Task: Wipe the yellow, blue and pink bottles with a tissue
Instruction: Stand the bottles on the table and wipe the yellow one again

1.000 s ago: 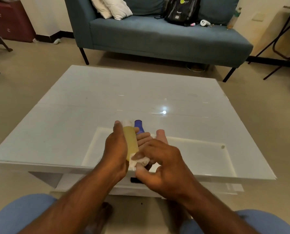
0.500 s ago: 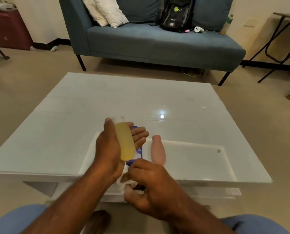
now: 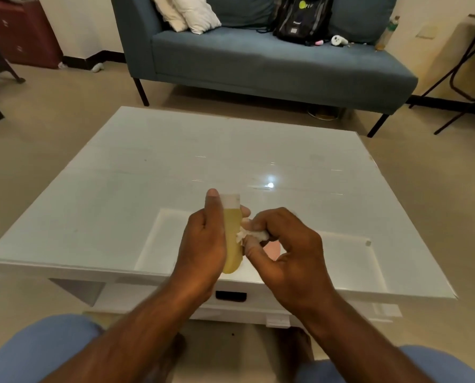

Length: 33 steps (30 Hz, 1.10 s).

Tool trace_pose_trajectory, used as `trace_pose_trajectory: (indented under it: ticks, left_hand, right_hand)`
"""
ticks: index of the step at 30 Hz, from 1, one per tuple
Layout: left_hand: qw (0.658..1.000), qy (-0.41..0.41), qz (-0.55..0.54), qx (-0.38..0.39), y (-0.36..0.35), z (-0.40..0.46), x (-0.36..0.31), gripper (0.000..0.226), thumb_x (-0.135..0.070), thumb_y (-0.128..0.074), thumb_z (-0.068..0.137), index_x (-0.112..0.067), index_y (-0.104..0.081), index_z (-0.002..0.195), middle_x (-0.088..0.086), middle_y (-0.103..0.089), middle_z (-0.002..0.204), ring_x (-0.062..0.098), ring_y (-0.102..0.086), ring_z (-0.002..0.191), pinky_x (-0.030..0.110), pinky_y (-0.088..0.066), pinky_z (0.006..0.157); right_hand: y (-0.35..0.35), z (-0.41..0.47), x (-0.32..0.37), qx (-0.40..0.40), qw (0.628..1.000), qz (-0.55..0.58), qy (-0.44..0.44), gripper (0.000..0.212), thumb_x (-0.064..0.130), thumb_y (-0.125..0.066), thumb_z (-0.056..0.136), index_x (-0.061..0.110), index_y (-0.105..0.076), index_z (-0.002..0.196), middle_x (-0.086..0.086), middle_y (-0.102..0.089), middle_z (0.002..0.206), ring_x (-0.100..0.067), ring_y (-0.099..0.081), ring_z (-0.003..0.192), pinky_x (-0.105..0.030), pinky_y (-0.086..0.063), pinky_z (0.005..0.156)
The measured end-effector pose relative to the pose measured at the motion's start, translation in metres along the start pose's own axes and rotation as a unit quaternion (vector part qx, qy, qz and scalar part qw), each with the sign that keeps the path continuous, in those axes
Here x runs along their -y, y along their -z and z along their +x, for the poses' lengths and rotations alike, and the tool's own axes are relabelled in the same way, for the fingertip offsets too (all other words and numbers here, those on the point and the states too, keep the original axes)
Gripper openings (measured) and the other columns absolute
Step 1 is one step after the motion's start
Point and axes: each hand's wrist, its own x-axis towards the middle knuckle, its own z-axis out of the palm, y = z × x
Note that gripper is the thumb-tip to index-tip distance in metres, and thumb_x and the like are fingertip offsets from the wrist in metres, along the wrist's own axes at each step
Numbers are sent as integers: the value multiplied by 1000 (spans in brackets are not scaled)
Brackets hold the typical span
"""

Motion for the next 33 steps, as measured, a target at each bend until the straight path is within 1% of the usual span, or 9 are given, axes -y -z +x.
trace_pose_trajectory:
  ticks: [7, 13, 18, 20, 22, 25, 27, 30, 33]
  left_hand:
    - [996, 80, -39, 4, 7, 11, 7, 63, -58, -23, 100, -20, -73, 94, -2, -77, 72, 14, -74, 65, 30, -56, 64]
    - [996, 69, 16, 56, -7, 4, 14, 59, -60, -27, 98, -36, -76, 75, -4, -77, 73, 14, -74, 71, 35, -61, 71]
    - [998, 56, -15, 31, -2, 2, 14, 63, -62, -27, 98, -20, -74, 88, 6, -78, 80, 22, -75, 77, 39, -59, 76]
    - [997, 67, -29, 23, 1, 11, 6, 70, -62, -24, 98, -12, -73, 94, 12, -78, 83, 26, -76, 79, 37, -61, 72]
    - [991, 97, -82, 30, 2, 18, 0, 72, -62, -28, 98, -3, -70, 98, 22, -76, 93, 32, -76, 82, 40, -63, 71]
    - [994, 74, -77, 23, 3, 20, 1, 64, -60, -31, 99, -11, -71, 93, 12, -78, 83, 24, -76, 73, 28, -58, 57]
    - [997, 53, -61, 18, -1, 15, 6, 57, -57, -29, 99, -20, -71, 85, 0, -76, 69, 15, -74, 61, 25, -54, 52]
    - [999, 40, -20, 27, -5, 8, 9, 51, -55, -25, 100, -28, -64, 79, -12, -71, 55, 4, -68, 50, 24, -50, 52]
    - [999, 38, -31, 20, -2, 10, 12, 53, -56, -26, 99, -26, -66, 81, -10, -73, 59, 7, -71, 55, 23, -50, 52]
  right_hand:
    - [1, -7, 11, 118, 992, 20, 46, 14, 18, -77, 79, 20, -63, 79, 23, -60, 82, -13, -65, 80, -51, -46, 103]
    - [12, 4, 9, -18, 998, 63, -20, 13, 3, -78, 84, 7, -68, 92, 7, -62, 88, -4, -62, 80, -7, -46, 69]
    - [-4, -12, 16, 68, 997, 12, 34, 23, 6, -77, 80, 21, -59, 80, 18, -52, 86, -1, -53, 79, -23, -41, 106]
    - [-5, -20, 18, 172, 984, 1, 46, 21, 12, -77, 83, 23, -59, 80, 13, -54, 87, -1, -52, 80, -11, -40, 99]
    - [-7, -23, 22, 230, 971, -8, 61, 7, 17, -75, 85, 14, -69, 88, 8, -59, 92, -5, -55, 82, -20, -51, 87]
    - [-2, -13, 19, 65, 996, 27, 56, 14, 11, -76, 78, 12, -64, 83, 14, -52, 83, -1, -52, 77, -29, -46, 95]
    - [6, -3, 13, -8, 999, 42, 9, 15, 9, -77, 80, 11, -63, 85, 12, -55, 85, -4, -55, 77, -19, -48, 77]
    - [8, -1, 6, 12, 998, 25, -50, 14, 12, -79, 85, 14, -65, 90, 14, -57, 89, -5, -58, 81, -8, -44, 71]
    - [3, -6, 6, 67, 997, 26, -27, 19, 10, -77, 83, 18, -60, 83, 15, -56, 83, -13, -56, 78, -32, -50, 84]
